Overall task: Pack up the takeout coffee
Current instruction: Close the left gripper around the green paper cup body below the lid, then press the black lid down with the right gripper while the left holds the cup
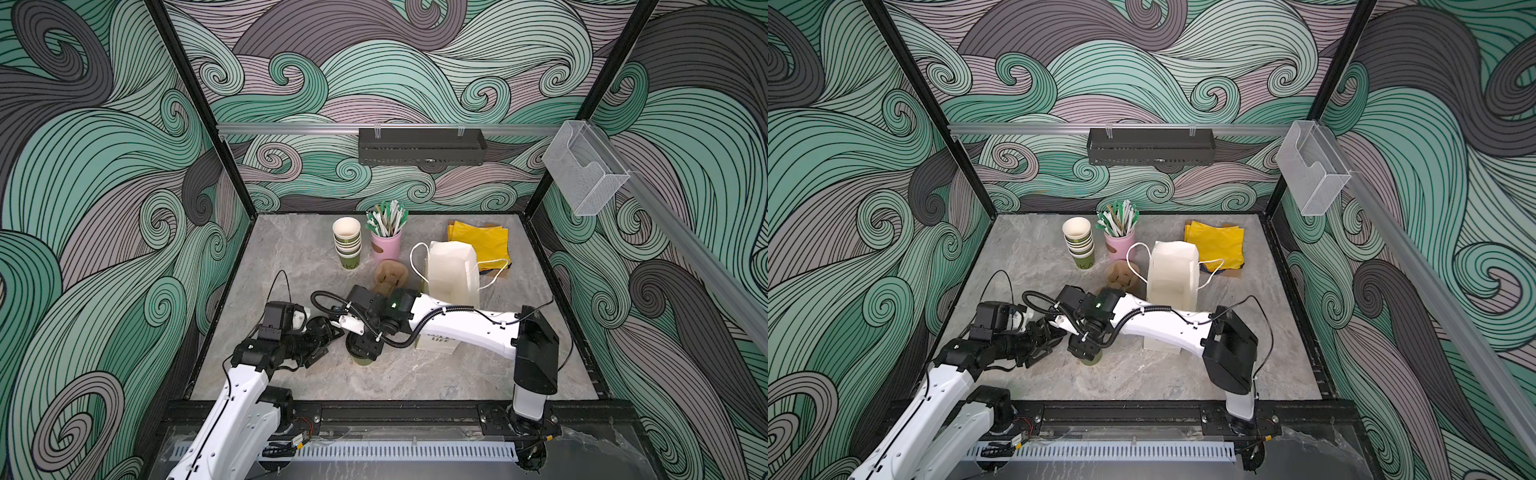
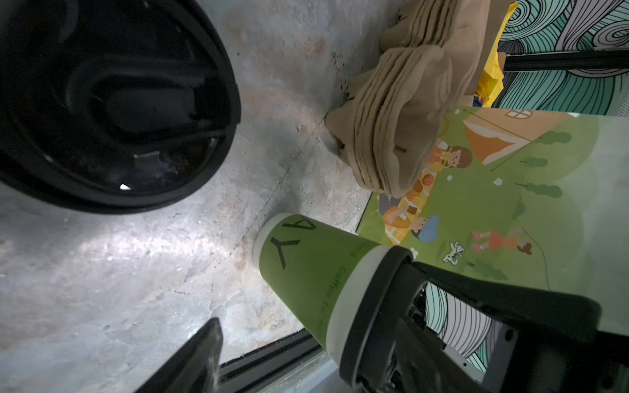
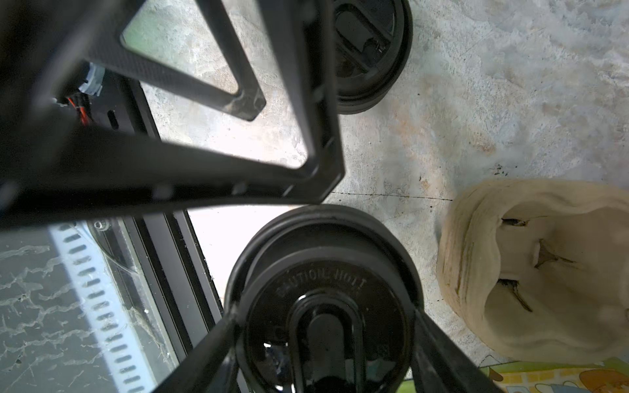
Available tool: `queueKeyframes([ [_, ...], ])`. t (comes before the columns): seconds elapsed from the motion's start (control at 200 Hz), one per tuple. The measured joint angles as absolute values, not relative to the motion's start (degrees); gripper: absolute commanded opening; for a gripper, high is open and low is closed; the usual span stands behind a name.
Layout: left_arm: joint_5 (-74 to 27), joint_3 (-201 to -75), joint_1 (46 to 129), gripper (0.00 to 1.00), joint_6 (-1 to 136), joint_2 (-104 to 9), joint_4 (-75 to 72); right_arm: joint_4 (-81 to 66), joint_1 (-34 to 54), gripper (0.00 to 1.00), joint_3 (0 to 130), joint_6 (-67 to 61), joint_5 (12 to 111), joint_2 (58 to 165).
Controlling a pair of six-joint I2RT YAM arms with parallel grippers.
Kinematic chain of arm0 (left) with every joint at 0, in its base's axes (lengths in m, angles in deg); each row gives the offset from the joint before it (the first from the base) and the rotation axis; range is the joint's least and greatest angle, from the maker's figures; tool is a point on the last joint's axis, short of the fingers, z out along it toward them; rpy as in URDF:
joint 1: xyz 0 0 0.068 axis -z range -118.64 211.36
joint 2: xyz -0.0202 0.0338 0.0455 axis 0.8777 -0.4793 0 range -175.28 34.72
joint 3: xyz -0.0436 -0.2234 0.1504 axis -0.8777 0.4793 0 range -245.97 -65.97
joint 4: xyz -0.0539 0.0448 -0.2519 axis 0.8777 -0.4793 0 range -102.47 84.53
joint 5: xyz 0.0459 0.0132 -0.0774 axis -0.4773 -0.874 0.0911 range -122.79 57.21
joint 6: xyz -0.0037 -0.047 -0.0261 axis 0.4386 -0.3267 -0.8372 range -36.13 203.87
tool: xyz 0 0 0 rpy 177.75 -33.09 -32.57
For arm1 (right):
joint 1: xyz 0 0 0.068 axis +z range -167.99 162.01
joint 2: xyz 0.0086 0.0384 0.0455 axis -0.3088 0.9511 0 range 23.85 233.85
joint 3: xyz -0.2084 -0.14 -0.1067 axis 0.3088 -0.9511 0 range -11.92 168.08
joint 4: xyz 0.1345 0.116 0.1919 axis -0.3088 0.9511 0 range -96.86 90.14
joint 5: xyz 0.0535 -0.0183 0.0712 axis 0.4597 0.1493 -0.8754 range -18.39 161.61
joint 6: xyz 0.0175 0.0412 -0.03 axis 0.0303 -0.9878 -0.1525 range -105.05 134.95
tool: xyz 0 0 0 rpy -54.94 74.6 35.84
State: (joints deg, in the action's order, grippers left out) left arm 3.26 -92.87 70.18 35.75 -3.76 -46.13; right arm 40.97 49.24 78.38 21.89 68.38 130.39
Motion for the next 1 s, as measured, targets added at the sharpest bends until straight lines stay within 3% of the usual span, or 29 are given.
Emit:
queueKeyframes([
  [0.405, 9.0, -88.7, 76.0, 0.76, 26.7, -2.3, -37.5, 41.2, 49.2, 0.78, 78.5, 21.9, 68.3, 130.7],
  [0.67, 9.3, -87.4, 78.3, 0.64, 25.3, -6.2, -33.0, 41.1, 49.2, 0.87, 78.8, 22.0, 68.2, 130.7],
  [1.001, 9.2, -87.8, 78.8, 0.61, 26.6, -7.2, -32.5, 40.9, 49.0, 0.94, 79.2, 20.2, 68.4, 128.3],
])
